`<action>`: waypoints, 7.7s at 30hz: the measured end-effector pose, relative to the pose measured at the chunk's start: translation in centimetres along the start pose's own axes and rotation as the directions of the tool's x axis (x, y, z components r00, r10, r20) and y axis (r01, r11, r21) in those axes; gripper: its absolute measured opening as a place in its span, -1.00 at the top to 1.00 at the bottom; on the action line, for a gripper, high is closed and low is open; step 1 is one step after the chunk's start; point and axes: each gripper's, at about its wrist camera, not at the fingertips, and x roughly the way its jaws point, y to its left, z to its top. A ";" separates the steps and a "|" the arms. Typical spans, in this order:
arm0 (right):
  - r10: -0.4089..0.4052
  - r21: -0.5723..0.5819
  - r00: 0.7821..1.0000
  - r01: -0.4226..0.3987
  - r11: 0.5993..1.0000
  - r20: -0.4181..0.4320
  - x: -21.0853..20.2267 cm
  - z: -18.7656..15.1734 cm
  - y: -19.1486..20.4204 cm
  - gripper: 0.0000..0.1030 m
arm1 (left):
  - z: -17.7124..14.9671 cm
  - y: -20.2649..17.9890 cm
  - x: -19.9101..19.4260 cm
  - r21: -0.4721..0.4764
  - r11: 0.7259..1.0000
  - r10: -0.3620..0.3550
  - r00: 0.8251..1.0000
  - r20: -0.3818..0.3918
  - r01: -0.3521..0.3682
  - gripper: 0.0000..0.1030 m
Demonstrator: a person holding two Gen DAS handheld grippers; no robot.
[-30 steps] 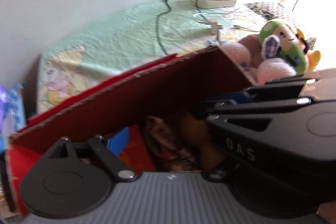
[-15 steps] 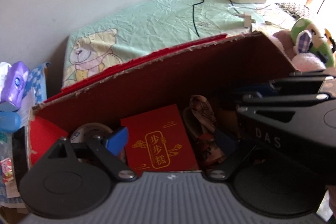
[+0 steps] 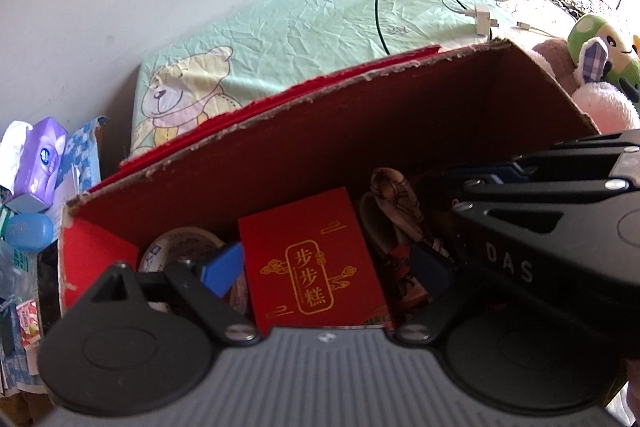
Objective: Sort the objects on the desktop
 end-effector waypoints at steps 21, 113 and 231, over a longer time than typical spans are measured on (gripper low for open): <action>0.013 0.004 1.000 -0.013 1.000 0.016 -0.2 -0.1 0.0 0.83 | 0.3 0.0 0.3 0.008 1.000 -0.001 1.000 -0.009 0.001 -0.78; -0.085 -0.015 0.991 0.087 0.996 0.102 -1.1 -0.9 0.3 0.82 | 0.6 1.3 2.5 -0.132 0.991 0.004 0.980 -0.200 -0.031 -0.91; -0.221 0.028 0.966 0.219 0.975 0.136 -5.9 -5.7 2.7 -0.09 | -6.5 1.7 -3.6 -0.283 0.958 0.039 0.998 -0.055 -0.053 -0.99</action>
